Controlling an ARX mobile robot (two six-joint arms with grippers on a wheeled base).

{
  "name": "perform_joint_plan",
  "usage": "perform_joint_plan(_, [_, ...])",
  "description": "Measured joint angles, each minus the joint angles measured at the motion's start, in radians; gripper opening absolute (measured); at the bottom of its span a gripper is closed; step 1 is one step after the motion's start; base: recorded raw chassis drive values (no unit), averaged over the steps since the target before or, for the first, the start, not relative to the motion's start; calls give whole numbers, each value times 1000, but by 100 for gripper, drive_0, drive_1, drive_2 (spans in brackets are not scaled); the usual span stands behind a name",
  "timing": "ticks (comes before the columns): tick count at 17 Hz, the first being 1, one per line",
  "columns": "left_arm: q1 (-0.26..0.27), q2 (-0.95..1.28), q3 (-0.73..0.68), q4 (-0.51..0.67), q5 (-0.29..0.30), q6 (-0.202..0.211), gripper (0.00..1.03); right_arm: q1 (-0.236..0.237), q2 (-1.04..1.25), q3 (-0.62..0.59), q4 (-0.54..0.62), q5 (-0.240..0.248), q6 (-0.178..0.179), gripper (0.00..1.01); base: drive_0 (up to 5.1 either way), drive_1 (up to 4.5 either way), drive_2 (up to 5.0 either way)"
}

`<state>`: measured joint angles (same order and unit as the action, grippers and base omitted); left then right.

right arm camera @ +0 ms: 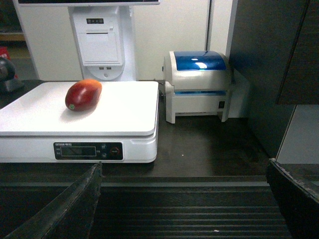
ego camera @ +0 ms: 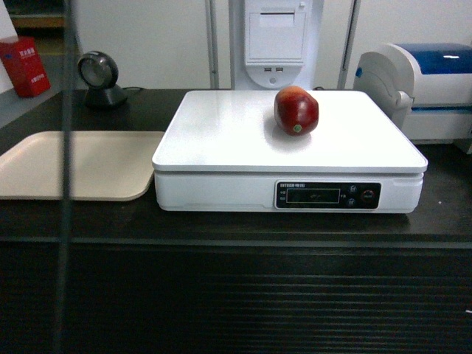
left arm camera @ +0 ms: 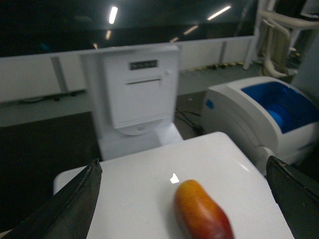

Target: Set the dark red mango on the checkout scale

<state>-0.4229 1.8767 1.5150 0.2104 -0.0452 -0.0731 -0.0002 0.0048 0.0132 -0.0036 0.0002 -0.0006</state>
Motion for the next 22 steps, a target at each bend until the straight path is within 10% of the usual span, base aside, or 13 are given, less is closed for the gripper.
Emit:
perform_joint_plan(10, [428,-816,-756,66,-57,224,98,0,0,0,0,0,0,98,0,0,0])
perform_joint_plan(15, [419,-961,-1035,220,45,97,51,0,0,0,0,0,0,98,0,0,0])
perform_joint_plan(20, [422,-1096,-1231,286,45,79,2,0,0,0,0,0,0,98,0,0,0])
perform_joint_plan(22, [422,-1147,-1293,288,45,76,2,0,0,0,0,0,0,98,0,0,0])
